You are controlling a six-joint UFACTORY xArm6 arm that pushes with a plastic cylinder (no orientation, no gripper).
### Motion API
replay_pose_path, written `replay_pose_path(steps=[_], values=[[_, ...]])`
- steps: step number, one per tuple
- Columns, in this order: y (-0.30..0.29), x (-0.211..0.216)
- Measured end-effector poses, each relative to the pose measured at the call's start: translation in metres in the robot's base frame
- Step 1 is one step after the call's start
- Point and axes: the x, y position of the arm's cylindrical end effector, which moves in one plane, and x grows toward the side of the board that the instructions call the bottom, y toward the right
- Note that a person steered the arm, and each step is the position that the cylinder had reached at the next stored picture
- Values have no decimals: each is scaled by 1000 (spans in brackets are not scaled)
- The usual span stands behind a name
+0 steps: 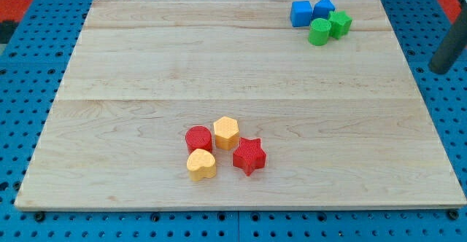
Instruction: Move your arm closer to the right side of the hexagon
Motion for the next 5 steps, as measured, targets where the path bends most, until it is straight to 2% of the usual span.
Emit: replay_pose_path(steps=[2,3,5], values=[[-45,77],[-94,114],[-167,115]])
